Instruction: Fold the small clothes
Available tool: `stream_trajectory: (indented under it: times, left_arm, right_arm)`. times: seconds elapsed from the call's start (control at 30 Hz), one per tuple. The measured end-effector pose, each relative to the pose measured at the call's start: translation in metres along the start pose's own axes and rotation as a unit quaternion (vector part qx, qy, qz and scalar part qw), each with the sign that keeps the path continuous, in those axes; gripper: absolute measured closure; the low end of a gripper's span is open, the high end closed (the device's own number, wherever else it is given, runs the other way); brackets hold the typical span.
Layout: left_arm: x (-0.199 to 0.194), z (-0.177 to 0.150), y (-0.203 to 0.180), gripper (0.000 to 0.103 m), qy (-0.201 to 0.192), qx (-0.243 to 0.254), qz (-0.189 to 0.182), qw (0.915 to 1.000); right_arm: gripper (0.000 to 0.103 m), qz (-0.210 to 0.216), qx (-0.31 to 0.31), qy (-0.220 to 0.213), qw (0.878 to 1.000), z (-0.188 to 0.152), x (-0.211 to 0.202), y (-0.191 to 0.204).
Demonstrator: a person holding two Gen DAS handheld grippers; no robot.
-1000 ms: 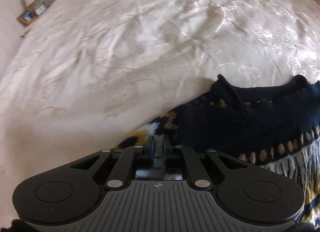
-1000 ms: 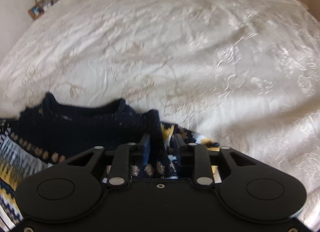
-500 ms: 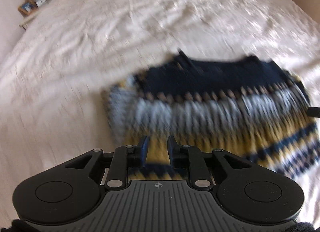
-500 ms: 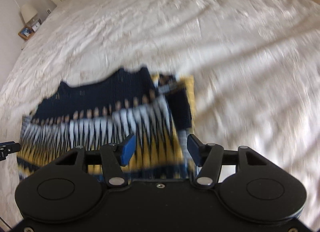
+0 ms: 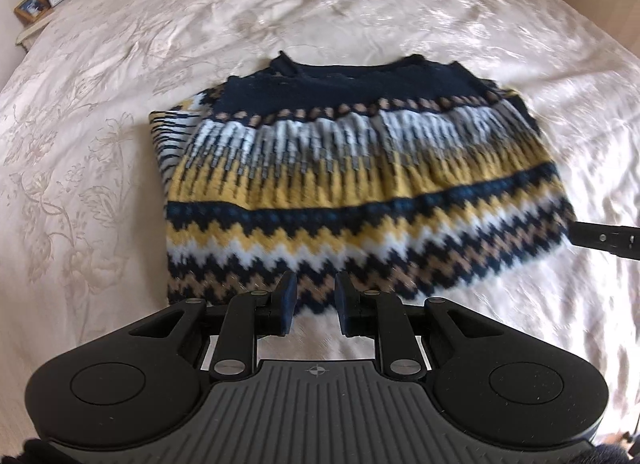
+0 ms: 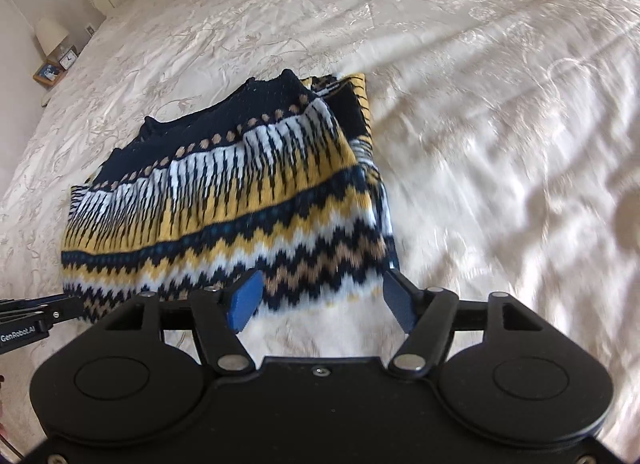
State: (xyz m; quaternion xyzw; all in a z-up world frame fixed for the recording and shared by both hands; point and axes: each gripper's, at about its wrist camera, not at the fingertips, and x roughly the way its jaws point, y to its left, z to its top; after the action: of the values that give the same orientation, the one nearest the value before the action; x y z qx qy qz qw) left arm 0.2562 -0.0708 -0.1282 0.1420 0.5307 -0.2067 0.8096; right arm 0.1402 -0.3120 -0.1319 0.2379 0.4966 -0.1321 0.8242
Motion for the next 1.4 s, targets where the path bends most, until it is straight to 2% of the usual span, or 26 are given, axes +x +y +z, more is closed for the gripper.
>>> stream_trajectory:
  times: [0.17,0.27,0.33,0.53,0.7,0.9,1.4]
  left_arm:
    - [-0.011,-0.008,-0.012,0.083,-0.012,0.012,0.002,0.9999]
    - [-0.017,-0.01,-0.016,0.083,-0.019,-0.002,0.01,0.9998]
    - [-0.02,-0.009,-0.019,0.083,-0.016,-0.01,0.02,0.9996]
    - [-0.027,-0.005,-0.032,0.083,-0.026,-0.012,0.038,0.9989]
    - [-0.025,0.005,-0.05,0.083,-0.002,-0.018,0.025,0.9995]
    - [-0.027,0.014,-0.072,0.083,0.002,-0.037,0.045,0.9983]
    - [-0.012,0.048,-0.11,0.083,0.012,-0.063,0.089,0.9939]
  right_arm:
    - [0.021,0.006,0.014,-0.008,1.0,-0.018,-0.016,-0.002]
    - [0.011,0.015,0.014,-0.008,1.0,-0.024,-0.02,-0.004]
    - [0.001,0.02,0.012,-0.008,1.0,-0.026,-0.022,-0.005]
    - [0.0,0.051,0.013,-0.007,0.999,-0.022,-0.021,-0.015]
    - [0.0,0.086,0.032,-0.013,0.996,-0.007,-0.018,-0.032]
    - [0.0,0.133,0.053,0.02,0.99,0.019,-0.002,-0.056]
    - [0.0,0.171,0.044,0.046,0.983,0.088,0.053,-0.103]
